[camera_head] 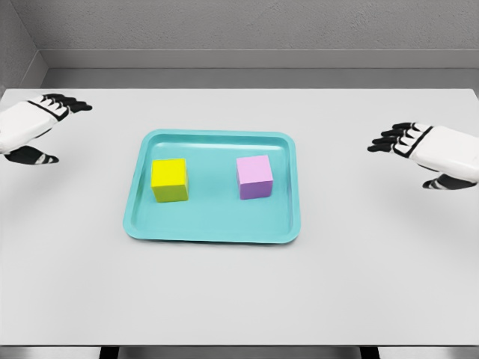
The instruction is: Push two cubes
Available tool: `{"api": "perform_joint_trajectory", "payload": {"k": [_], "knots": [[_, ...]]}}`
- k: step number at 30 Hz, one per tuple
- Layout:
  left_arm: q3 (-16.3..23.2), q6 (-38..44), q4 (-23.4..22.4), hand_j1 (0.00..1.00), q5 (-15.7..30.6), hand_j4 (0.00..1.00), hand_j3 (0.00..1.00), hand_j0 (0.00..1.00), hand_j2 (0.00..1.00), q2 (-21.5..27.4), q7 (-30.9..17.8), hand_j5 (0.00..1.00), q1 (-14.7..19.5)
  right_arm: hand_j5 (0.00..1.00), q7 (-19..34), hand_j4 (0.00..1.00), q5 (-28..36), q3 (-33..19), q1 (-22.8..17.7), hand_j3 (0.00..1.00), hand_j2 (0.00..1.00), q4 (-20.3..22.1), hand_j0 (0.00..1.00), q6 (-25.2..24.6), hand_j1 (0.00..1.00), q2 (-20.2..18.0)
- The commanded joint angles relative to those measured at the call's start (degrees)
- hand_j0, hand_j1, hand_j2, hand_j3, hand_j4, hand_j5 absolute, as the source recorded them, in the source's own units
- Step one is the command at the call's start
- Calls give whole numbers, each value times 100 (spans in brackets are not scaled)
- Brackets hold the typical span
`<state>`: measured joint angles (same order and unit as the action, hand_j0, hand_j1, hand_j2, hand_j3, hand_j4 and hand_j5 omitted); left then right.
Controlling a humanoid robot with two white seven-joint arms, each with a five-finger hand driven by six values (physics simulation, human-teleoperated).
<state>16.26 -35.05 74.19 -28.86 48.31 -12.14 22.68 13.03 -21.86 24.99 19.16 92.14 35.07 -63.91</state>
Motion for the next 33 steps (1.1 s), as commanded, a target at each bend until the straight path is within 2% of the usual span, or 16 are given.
{"api": "perform_joint_trajectory", "payload": {"k": [1, 4, 5, 6, 8, 9, 10, 13, 15, 16, 20, 22, 23, 25, 28, 33], "knots": [[52, 5, 208, 100, -49, 100, 100, 100, 100, 47, -730, 100, -17, 100, -11, 100, 7, -46, 61, 100, 100, 32, 100, -7, 100, -25], [61, 5, 227, 100, -40, 100, 100, 100, 100, 65, -737, 100, -18, 100, -64, 100, 174, 23, 343, 100, 100, -12, 100, -7, 100, -7], [132, 5, 236, 100, -40, 100, 100, 100, 100, 74, -737, 100, 0, 100, -38, 100, 235, 216, 483, 100, 100, 32, 100, -7, 100, -7], [141, 5, 262, 100, -49, 100, 100, 100, 100, 83, -816, 100, 0, 100, 6, 100, 95, 331, 764, 100, 100, 50, 100, -7, 100, -7], [132, 5, 262, 100, -49, 100, 100, 100, 100, 170, -1053, 100, 18, 100, 50, 100, -573, 1235, 1757, 100, 100, -161, 100, -7, 100, 72], [132, 5, 271, 100, -49, 100, 100, 100, 100, 223, -1211, 100, 35, 100, 59, 100, -837, 1658, 2109, 100, 100, -582, 100, -7, 100, 326], [132, 5, 280, 100, -58, 100, 100, 100, 100, 232, -1387, 100, 53, 99, 103, 99, -1100, 1702, 2206, 99, 99, -776, 99, -7, 99, 581], [141, 5, 403, 100, -295, 100, 100, 100, 100, 293, -1695, 100, 70, 78, 1025, 78, -1364, 1649, 2434, 78, 78, -952, 78, -7, 78, 1091], [141, 5, 412, 100, -304, 100, 100, 100, 100, 320, -1870, 100, 97, 76, 1246, 76, -1443, 1640, 2593, 76, 76, -1558, 76, -7, 76, 1601], [281, 5, 447, 100, -348, 100, 100, 100, 100, 320, -2055, 100, 132, 76, 1246, 76, -1452, 1640, 2724, 76, 76, -1830, 76, -7, 76, 1829], [492, 5, 509, 100, -480, 100, 100, 100, 100, 293, -2143, 100, 334, 73, 1246, 73, -1417, 1640, 2733, 73, 73, -1892, 73, -7, 73, 2067], [870, 5, 508, 100, -541, 100, 100, 100, 100, 223, -2152, 100, 668, 73, 1246, 73, -1417, 1658, 2716, 73, 73, -1866, 73, -7, 73, 2129], [967, 5, 508, 94, -541, 94, 94, 94, 94, 214, -2152, 94, 756, 73, 1246, 73, -1417, 1667, 2707, 73, 73, -1866, 73, -7, 73, 2137], [1002, 5, 509, 74, -541, 74, 74, 74, 74, 109, -2286, 74, 844, 72, 1246, 72, -1408, 1667, 2716, 72, 72, -1849, 72, -7, 72, 2234], [1142, 5, 508, 69, -550, 69, 69, 69, 69, 12, -2286, 69, 984, 69, 1237, 69, -1356, 1702, 2663, 69, 69, -1831, 69, -7, 69, 2410], [1301, 5, 517, 62, -550, 62, 62, 62, 62, -76, -2286, 62, 1134, 68, 1237, 68, -1338, 1746, 2479, 68, 68, -1629, 68, -7, 68, 2419]]}}
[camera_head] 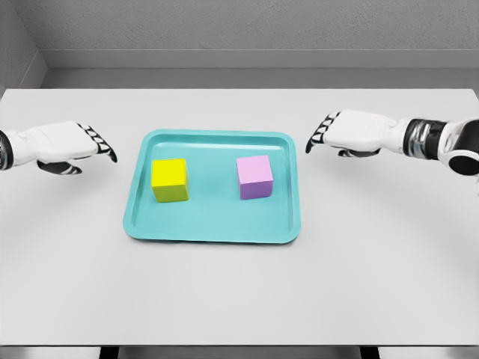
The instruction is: Push two cubes
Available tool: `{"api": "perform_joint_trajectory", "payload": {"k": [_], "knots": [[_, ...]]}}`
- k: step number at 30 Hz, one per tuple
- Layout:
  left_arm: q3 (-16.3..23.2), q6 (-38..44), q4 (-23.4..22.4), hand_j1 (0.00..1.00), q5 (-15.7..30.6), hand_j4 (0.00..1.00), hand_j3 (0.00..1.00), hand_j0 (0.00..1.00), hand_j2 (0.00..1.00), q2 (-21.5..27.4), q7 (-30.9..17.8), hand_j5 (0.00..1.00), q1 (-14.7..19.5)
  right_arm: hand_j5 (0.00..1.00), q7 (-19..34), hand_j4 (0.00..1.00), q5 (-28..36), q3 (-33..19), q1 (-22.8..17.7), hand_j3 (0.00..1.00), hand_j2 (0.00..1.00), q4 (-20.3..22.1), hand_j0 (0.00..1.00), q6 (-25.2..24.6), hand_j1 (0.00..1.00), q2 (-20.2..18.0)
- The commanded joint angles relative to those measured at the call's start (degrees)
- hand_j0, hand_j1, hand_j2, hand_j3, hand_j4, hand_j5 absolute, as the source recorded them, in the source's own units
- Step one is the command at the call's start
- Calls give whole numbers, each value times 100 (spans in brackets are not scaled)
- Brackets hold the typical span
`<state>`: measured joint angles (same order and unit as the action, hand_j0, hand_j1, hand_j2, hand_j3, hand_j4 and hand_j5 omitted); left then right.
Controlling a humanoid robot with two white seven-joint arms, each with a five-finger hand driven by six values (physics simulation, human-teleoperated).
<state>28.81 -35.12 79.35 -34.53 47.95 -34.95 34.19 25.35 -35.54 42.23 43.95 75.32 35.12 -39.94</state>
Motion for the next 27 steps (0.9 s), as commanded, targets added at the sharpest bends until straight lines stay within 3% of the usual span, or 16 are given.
{"api": "perform_joint_trajectory", "payload": {"k": [1, 7, 9, 18, 27], "knots": [[160, 12, 10, 61, 16, 61, 61, 61, 61, -49, -5, 61, 17, 68, 5, 68, 21, 84, 0, 68, 68, 52, 68, -12, 68, 22], [292, 12, 124, 61, 78, 61, 61, 61, 61, -92, -5, 61, 62, 68, 22, 68, 12, 268, -9, 68, 68, 70, 68, -12, 68, 154], [283, 12, 265, 61, 104, 61, 61, 61, 61, -22, -5, 61, 53, 68, 31, 68, -5, 295, -35, 68, 68, 263, 68, -12, 68, 154], [292, 12, 748, 62, 315, 62, 62, 62, 62, 75, -5, 62, -35, 68, 40, 68, -32, 444, -18, 68, 68, 299, 68, -12, 68, 329], [292, 12, 757, 62, 298, 62, 62, 62, 62, 4, -5, 62, -88, 68, 40, 68, -84, 699, 26, 68, 68, 299, 68, -12, 68, 505]]}}
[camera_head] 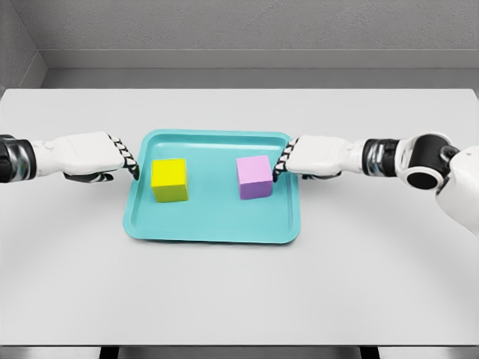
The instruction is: Push two cubes
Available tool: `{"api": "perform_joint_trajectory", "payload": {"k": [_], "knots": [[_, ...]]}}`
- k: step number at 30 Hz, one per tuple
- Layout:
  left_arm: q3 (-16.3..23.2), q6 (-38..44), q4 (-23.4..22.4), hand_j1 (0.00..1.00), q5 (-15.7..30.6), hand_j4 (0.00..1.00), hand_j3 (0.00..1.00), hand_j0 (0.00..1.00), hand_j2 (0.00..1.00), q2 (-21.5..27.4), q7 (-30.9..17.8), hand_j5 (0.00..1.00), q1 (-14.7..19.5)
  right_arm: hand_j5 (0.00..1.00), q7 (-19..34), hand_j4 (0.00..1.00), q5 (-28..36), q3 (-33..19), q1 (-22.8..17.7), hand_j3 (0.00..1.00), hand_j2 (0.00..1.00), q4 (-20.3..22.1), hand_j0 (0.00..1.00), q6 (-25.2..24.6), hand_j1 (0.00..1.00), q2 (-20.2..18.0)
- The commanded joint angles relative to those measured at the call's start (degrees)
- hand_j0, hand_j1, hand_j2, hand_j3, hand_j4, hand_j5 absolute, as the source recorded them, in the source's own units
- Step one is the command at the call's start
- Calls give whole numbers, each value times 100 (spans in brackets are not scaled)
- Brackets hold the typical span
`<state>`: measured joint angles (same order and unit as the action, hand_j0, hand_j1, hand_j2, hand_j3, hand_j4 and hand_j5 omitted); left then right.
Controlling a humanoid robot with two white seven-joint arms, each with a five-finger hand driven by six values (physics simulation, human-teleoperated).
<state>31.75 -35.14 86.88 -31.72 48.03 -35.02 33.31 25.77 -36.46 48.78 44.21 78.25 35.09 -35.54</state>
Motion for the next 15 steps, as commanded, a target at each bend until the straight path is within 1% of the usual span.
{"api": "perform_joint_trajectory", "payload": {"k": [1, 2, 4, 15], "knots": [[-2, 14, 4, 62, 17, 62, 62, 62, 62, -13, 2, 62, 0, 68, -2, 68, 16, 44, 0, 68, 68, 15, 68, -9, 68, 73], [-2, 14, 4, 62, 17, 62, 62, 62, 62, -30, 2, 62, 0, 68, 59, 68, 16, 44, 26, 68, 68, 41, 68, -9, 68, 82], [-2, 14, 4, 62, 17, 62, 62, 62, 62, -39, 2, 62, 0, 68, 86, 68, 16, 44, 26, 68, 68, 252, 68, -9, 68, 74], [-2, 14, 109, 62, 35, 62, 62, 62, 62, -206, 2, 62, 0, 68, 95, 68, -63, 96, 114, 68, 68, 190, 68, -9, 68, 82]]}}
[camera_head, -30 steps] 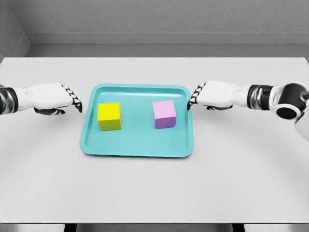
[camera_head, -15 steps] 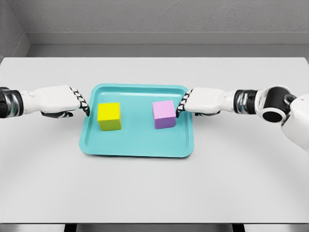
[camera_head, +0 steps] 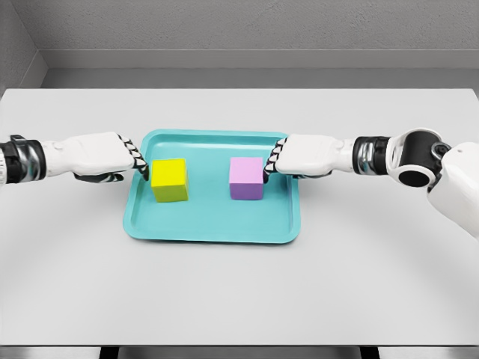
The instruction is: Push two cubes
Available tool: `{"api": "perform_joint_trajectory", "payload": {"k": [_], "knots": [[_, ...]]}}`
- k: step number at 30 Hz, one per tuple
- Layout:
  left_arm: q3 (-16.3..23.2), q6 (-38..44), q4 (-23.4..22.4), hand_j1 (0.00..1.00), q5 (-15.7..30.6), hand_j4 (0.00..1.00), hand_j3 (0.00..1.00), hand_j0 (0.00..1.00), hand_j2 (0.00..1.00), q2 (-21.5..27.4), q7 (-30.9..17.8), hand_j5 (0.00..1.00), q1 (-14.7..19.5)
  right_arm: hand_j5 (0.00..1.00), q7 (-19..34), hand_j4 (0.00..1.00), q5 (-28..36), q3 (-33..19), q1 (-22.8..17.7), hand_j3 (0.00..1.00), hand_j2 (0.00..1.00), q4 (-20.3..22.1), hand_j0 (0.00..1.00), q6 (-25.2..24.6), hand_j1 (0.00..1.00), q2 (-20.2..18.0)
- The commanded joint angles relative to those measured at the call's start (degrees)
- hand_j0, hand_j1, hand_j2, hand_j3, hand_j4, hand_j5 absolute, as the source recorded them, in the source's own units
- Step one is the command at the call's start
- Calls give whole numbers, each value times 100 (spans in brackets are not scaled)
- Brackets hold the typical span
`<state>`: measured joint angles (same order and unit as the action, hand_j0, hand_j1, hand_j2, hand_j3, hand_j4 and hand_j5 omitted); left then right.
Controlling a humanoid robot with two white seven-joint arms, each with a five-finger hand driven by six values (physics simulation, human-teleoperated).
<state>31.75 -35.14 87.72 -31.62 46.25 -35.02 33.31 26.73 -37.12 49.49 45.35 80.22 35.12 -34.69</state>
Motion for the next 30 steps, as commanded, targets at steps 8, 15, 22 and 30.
{"api": "perform_joint_trajectory", "payload": {"k": [8, 15, 22, 30], "knots": [[-11, 14, 193, 62, 24, 62, 62, 62, 62, -134, 2, 62, 9, 68, 104, 68, -58, 69, 149, 68, 68, -278, 68, -12, 68, 182], [-11, 14, 201, 62, 16, 62, 62, 62, 62, -336, 2, 62, 18, 68, 113, 68, -84, 272, 325, 68, 68, -410, 68, -12, 68, 375], [-2, 14, 210, 62, -2, 62, 62, 62, 62, -450, 2, 62, 26, 68, 78, 68, 3, 298, 299, 68, 68, -322, 68, -12, 68, 322], [-2, 14, 131, 62, -11, 62, 62, 62, 62, -389, 2, 62, 18, 68, -62, 68, 320, 263, 229, 68, 68, -322, 68, -12, 68, 199]]}}
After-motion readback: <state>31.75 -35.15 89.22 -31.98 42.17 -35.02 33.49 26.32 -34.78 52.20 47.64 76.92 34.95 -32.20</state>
